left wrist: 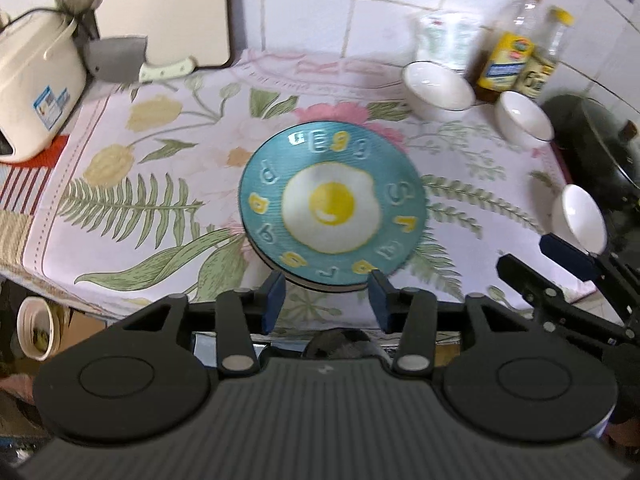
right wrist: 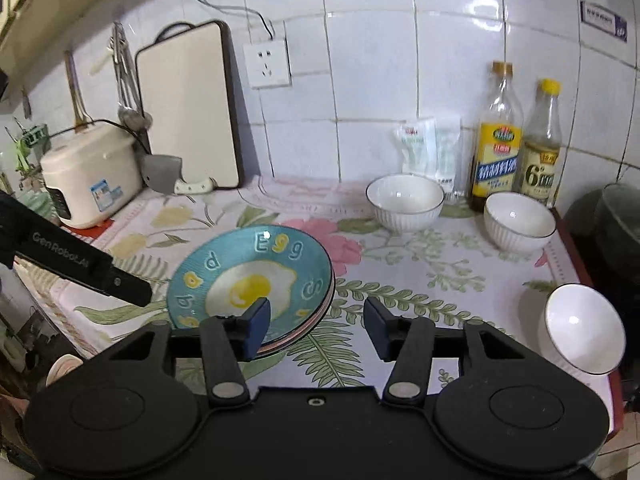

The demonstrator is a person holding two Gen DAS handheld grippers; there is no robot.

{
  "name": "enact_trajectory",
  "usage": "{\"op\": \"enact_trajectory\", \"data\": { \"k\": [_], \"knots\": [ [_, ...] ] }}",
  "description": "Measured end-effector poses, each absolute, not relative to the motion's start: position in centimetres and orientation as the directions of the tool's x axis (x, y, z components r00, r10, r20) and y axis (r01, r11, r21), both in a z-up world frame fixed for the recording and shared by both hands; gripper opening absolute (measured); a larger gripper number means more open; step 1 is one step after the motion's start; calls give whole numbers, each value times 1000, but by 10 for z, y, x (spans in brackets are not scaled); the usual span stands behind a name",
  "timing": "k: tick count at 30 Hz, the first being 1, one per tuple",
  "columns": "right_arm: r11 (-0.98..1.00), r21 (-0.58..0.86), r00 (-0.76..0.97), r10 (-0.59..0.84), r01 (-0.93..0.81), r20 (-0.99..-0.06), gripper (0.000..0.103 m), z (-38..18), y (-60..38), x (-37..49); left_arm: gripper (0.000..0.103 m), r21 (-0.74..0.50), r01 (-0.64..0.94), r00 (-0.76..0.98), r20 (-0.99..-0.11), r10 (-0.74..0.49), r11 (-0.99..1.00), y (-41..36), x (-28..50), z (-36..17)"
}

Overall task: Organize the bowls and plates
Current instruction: 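Lower the Egg plate onto the stacked plates and open the left gripper, then withdraw the left gripper and move it toward the large white bowl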

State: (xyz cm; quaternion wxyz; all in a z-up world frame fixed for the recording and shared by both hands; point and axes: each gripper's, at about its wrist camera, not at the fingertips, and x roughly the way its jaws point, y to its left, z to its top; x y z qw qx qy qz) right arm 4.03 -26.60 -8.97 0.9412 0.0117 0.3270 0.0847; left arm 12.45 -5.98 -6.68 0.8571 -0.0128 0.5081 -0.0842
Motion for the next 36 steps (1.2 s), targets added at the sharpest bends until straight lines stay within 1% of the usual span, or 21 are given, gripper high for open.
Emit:
{"op": "enact_trajectory", "data": {
  "k": [3,5,12,18,22,24,27,30,31,33,35,36],
  "knots": [
    [985,69,788,167,-157,-593,62,-78,-271,25,49,-92,164,480,-863,-161,982,-69,111,-55],
    [986,61,800,161,-154,-578,65,-72,-274,14,53,-92,186,488,-855,-174,978,-74,101,-48],
    [990,8,841,125,-142,-527,71,-51,-291,-23,60,-69,255,498,-846,-192,965,-93,74,-31],
    [992,-52,859,69,-111,-508,73,-44,-314,-45,64,-61,313,488,-846,-216,948,-118,60,-26],
    [993,-83,871,33,-85,-491,77,-45,-332,-56,66,-70,346,465,-853,-236,935,-137,59,-29],
    [993,-97,878,14,-68,-478,88,-47,-340,-60,68,-69,355,455,-858,-237,932,-147,61,-32],
    [992,-118,894,-17,-40,-447,94,-50,-353,-64,73,-71,372,436,-867,-242,926,-161,67,-36],
    [989,-146,894,-52,-16,-446,95,-54,-363,-62,77,-83,379,433,-865,-256,922,-174,75,-38],
    [988,-152,894,-56,-13,-444,95,-56,-368,-61,80,-82,381,433,-864,-257,921,-180,78,-39],
    [987,-161,896,-61,-12,-440,96,-61,-376,-57,81,-76,387,432,-865,-254,919,-189,85,-43],
    [985,-171,894,-68,-9,-442,97,-69,-385,-51,86,-62,402,432,-867,-248,914,-201,93,-48],
    [984,-176,891,-76,-4,-448,97,-74,-389,-47,87,-56,405,434,-867,-246,912,-205,97,-51]
  ]
}}
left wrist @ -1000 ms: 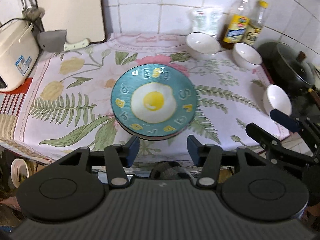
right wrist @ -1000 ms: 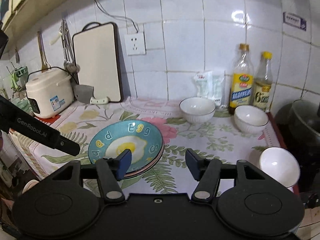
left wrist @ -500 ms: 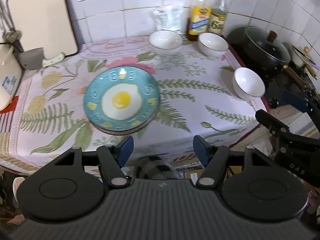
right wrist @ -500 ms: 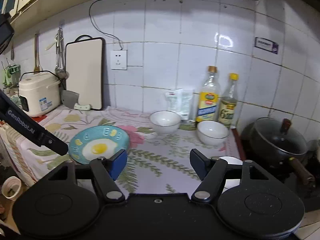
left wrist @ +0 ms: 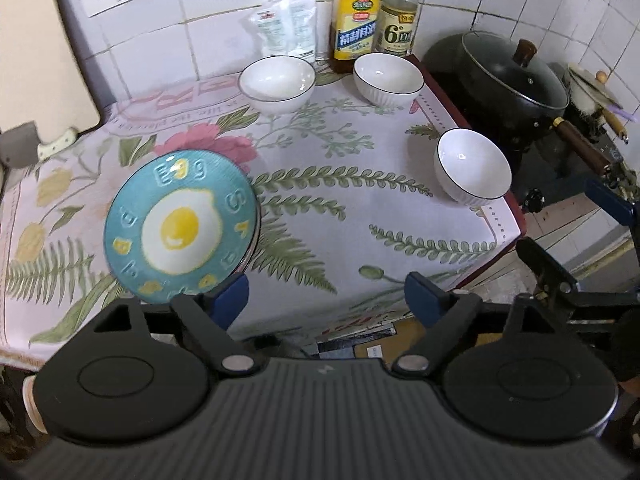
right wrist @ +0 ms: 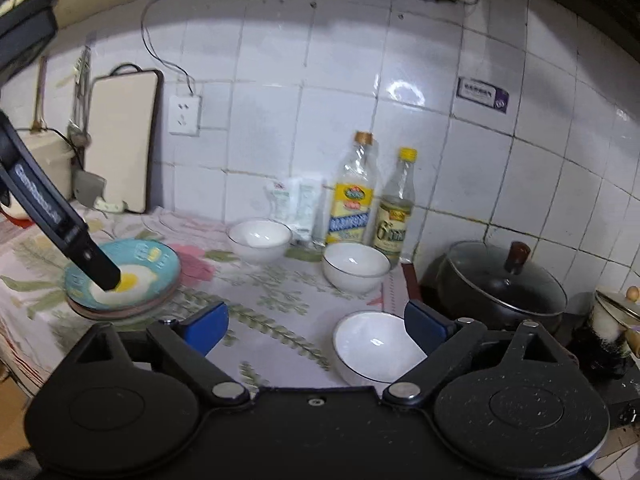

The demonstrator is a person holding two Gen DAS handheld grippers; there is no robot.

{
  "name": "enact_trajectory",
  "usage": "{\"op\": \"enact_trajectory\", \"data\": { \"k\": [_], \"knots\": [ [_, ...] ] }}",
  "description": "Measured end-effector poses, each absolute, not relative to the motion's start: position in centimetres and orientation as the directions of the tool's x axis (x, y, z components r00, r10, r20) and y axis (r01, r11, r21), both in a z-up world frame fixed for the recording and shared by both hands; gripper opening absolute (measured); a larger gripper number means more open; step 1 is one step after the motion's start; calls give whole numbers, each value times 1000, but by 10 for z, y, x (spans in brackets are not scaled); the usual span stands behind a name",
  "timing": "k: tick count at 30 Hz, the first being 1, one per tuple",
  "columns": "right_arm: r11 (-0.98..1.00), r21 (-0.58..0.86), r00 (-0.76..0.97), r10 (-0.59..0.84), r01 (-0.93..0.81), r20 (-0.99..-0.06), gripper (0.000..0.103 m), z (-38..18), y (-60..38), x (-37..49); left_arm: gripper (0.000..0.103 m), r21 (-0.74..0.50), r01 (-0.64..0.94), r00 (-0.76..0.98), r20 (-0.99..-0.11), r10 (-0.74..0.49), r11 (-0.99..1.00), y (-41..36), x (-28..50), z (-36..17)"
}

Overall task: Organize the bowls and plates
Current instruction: 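Withdraw the left gripper and move it toward the large white bowl, then close the left gripper on the rim of the large white bowl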

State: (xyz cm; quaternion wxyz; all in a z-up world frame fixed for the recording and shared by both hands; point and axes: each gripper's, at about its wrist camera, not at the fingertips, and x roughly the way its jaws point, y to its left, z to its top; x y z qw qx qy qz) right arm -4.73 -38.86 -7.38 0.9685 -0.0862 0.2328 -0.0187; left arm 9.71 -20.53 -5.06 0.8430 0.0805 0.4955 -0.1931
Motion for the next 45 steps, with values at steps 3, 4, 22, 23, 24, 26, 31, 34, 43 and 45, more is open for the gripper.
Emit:
{"op": "enact_trajectory", "data": {
  "k": [3,4,22,23,24,26,31,34,43,45],
  "knots": [
    [983,-184,882,-97,12,-462,98,-89,-403,-37,89,-50,414,446,-859,-251,909,-221,108,-59],
    [983,-180,877,-104,20,-470,98,-96,-410,-32,89,-48,422,444,-860,-252,905,-227,111,-62],
    [986,-134,836,-158,102,-526,101,-200,-470,22,89,-175,490,476,-767,-430,854,-324,171,-131],
    [986,-132,839,-154,99,-522,101,-204,-471,24,88,-172,496,481,-762,-434,851,-330,173,-135],
    [987,-129,840,-153,100,-520,101,-208,-472,25,88,-171,502,484,-757,-439,848,-336,175,-139],
    [988,-110,840,-148,107,-522,101,-214,-475,27,88,-170,509,484,-754,-444,844,-348,179,-150],
    [994,-67,841,-112,90,-529,101,-226,-480,38,87,-188,490,426,-801,-422,851,-376,186,-174],
    [995,-49,841,-102,90,-531,101,-229,-483,46,84,-202,492,394,-816,-423,847,-387,189,-184],
    [997,-29,847,-79,75,-526,102,-232,-485,57,49,-257,455,323,-844,-427,853,-393,200,-206],
    [997,-32,850,-75,68,-521,102,-233,-485,57,32,-283,466,307,-836,-454,838,-393,198,-204]
  ]
}}
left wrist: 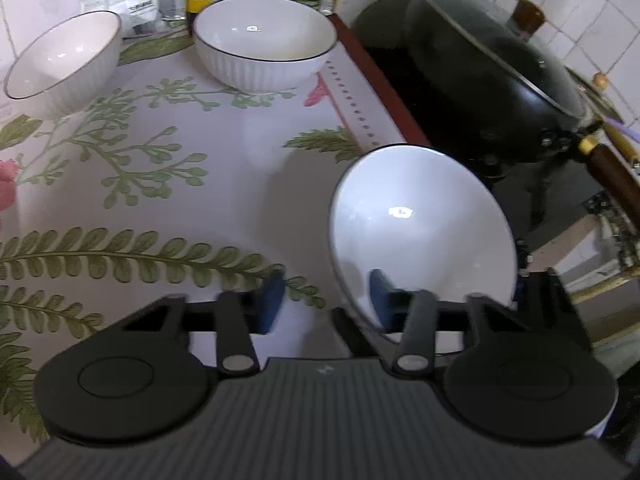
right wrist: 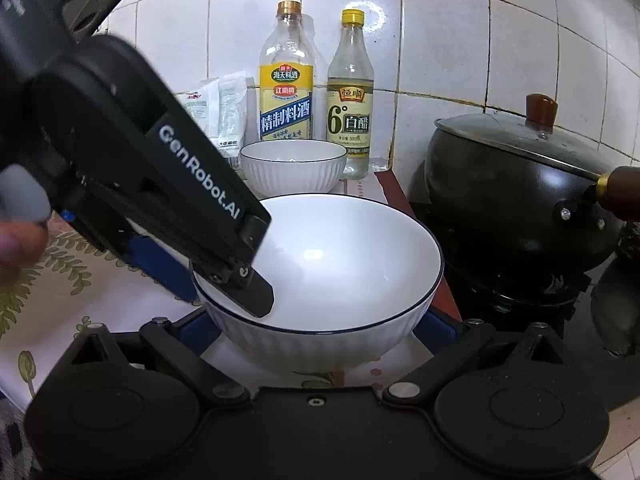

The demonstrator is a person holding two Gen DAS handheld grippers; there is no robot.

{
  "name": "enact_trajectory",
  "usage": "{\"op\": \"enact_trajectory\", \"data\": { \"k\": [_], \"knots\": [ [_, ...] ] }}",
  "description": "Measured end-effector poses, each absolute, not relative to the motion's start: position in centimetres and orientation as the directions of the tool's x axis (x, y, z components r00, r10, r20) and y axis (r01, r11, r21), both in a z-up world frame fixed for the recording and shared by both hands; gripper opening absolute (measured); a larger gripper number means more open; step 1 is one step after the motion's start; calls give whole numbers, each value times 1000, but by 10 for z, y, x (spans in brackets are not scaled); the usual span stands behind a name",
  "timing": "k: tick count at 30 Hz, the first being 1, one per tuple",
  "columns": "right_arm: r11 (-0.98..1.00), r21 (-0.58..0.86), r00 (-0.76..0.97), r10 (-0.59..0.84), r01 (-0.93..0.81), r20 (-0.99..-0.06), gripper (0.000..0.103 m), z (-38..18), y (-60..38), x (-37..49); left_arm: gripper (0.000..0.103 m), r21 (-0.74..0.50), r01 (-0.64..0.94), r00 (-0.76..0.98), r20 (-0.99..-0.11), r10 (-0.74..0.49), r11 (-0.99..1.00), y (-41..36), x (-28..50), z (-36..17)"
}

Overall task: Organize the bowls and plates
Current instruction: 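Close the left gripper on the rim of the large white bowl, then carry the large white bowl beside the plate stack and open the left gripper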

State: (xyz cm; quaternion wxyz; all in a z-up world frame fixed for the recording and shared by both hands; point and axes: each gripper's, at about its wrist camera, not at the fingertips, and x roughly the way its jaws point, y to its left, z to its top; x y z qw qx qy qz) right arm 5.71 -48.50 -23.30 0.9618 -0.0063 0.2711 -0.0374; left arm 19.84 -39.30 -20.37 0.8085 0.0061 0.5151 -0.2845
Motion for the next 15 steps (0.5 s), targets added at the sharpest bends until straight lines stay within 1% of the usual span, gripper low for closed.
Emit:
{"op": "enact_trajectory", "data": {
  "k": [1,2,3,5,12,15],
  "knots": [
    [997,-33,850,-71,64,-521,102,-233,-484,57,22,-287,476,300,-835,-461,831,-395,197,-203],
    [997,-38,850,-71,60,-521,102,-232,-483,57,19,-279,485,302,-836,-458,829,-397,195,-201],
    [997,-43,849,-71,56,-523,102,-232,-481,57,19,-251,490,315,-842,-438,835,-400,192,-199],
    [998,-37,844,-66,55,-532,102,-230,-480,58,18,-238,493,322,-843,-430,837,-400,190,-198],
    [1000,-19,843,-31,25,-537,102,-222,-469,53,18,-269,460,307,-846,-436,846,-379,190,-190],
    [1000,23,827,15,-2,-562,102,-212,-462,56,18,-283,432,315,-843,-437,856,-363,189,-182]
  ]
}}
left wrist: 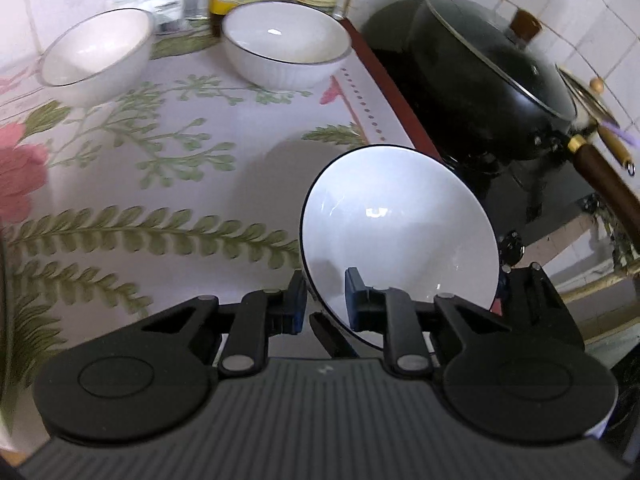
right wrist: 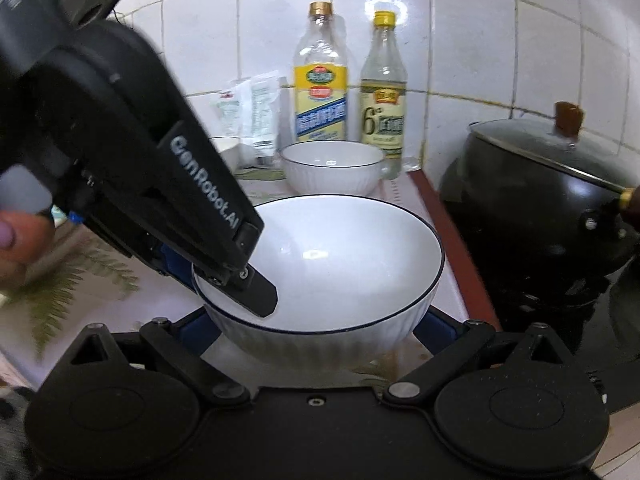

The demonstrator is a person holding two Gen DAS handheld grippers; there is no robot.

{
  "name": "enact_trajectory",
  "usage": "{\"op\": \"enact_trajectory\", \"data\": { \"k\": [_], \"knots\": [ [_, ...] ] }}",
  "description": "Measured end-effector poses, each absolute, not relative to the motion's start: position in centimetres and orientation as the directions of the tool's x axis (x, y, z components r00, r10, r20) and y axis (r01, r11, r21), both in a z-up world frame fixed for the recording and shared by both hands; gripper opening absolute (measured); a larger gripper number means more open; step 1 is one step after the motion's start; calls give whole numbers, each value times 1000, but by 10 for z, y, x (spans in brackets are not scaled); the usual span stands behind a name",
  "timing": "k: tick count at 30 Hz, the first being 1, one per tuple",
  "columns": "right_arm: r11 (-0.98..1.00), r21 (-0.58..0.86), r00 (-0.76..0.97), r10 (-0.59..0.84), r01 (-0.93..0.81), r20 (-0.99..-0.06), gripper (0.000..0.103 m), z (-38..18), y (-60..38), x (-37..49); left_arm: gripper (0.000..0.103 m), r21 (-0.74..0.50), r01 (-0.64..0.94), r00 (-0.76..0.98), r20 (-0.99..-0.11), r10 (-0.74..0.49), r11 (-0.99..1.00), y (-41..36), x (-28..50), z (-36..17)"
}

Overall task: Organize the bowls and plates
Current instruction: 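Carry the large white bowl beside the plate stack and open the left gripper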

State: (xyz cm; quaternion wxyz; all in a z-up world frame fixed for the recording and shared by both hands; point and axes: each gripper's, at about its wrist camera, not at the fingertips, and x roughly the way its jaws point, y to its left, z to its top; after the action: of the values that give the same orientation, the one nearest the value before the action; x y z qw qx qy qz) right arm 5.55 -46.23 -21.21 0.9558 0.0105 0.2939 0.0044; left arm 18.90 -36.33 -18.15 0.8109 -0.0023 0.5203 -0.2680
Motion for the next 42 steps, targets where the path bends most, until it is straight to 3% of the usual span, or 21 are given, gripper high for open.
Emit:
{"op": "enact_trajectory", "data": {
  "k": [11,19,26,38,42],
  "knots": [
    [985,-10,851,146,-175,-504,102,-181,-404,68,19,-283,356,416,-805,-422,891,-279,181,-148],
    [955,-20,818,243,-296,-522,102,-183,-362,79,19,-273,283,420,-827,-375,919,-230,185,-152],
    [948,32,788,281,-316,-548,102,-203,-352,95,19,-204,238,454,-841,-295,950,-228,189,-171],
    [927,44,721,320,-374,-614,102,-225,-354,116,21,-233,184,435,-852,-292,955,-224,201,-194],
    [946,120,708,306,-301,-636,101,-230,-355,119,22,-222,177,435,-856,-278,959,-225,202,-193]
  ]
}}
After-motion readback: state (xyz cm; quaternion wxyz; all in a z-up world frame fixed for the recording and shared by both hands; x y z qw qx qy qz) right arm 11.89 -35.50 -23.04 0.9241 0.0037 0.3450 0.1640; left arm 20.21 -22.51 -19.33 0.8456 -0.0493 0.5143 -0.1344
